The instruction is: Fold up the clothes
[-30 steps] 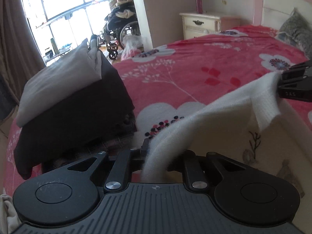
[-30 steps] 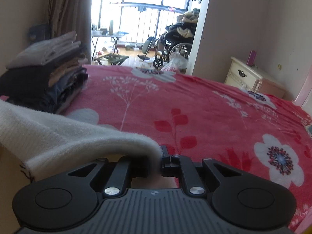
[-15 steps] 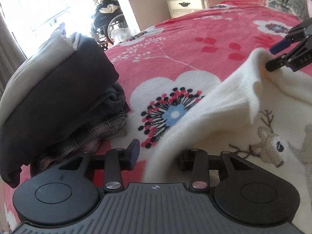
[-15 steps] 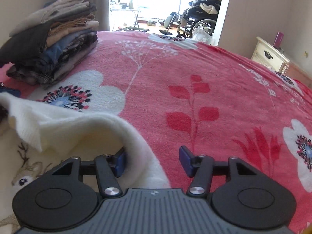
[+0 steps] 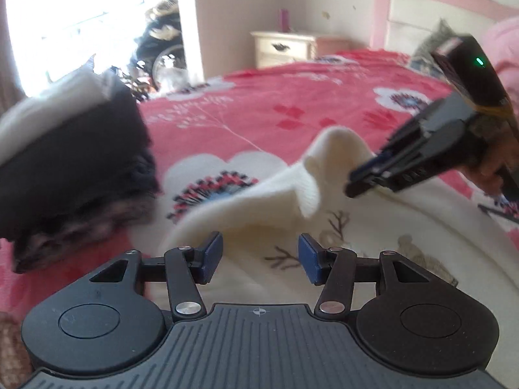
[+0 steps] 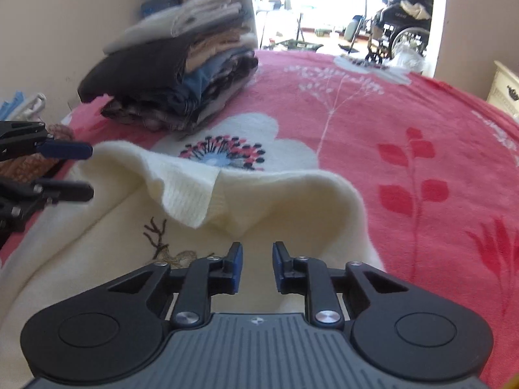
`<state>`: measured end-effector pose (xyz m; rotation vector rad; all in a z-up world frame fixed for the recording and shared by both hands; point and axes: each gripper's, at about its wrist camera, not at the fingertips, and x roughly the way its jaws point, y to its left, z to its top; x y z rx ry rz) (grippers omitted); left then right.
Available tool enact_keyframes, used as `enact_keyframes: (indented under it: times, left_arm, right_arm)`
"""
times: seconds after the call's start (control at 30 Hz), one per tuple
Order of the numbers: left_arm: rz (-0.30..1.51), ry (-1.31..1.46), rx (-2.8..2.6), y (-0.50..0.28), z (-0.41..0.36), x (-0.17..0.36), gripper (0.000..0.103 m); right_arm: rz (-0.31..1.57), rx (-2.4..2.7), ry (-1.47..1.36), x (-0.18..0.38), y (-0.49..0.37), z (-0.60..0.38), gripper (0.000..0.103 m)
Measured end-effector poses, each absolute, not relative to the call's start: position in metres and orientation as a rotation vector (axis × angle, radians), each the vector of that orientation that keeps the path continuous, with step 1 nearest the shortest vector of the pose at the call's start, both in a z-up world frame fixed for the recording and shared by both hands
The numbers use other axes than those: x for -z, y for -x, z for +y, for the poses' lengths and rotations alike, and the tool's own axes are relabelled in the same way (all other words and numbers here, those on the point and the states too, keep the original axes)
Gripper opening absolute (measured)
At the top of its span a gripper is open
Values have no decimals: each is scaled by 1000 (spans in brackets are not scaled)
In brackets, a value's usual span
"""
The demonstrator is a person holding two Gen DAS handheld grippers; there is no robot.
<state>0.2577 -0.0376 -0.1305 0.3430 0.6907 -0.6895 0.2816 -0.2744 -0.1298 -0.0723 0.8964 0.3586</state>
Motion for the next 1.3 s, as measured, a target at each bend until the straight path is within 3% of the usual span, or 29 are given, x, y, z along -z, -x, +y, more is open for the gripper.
enact_keyframes:
  times: [0.13, 0.33, 0.53, 0.67, 0.73, 0.9, 0.97, 1.2, 1.3]
  left_arm:
    - [714, -374, 643, -291, -62, 152, 48]
    - [827, 8, 589, -360, -33, 157, 44]
    - [926, 392, 560, -383, -2, 168, 41]
    - [907, 505, 531, -377, 18, 143, 46]
    - [871, 507, 506, -369, 31, 122, 49]
    - [849, 437, 464, -328, 63, 79, 51]
    - [868, 382, 459, -299, 75, 70, 53]
    - [1013, 183, 515, -163, 89, 84, 56]
    - [1057, 115, 531, -105, 88, 99, 67]
  right_arm:
    - [896, -376, 4, 147, -323, -273, 15]
    - [812, -372, -480, 161, -364, -326, 13]
    - [895, -292, -951, 210, -390, -362, 6]
    - [854, -254, -1207, 205, -380, -386, 16]
    - [817, -220, -1245, 193, -369, -399, 31]
    - [799, -201, -1131, 141, -324, -428, 37]
    - [830, -213, -1042, 120, -297, -430, 43]
    - [1002, -221, -769, 80, -166, -414, 57]
    - [1064, -206, -647, 72, -106, -399, 69]
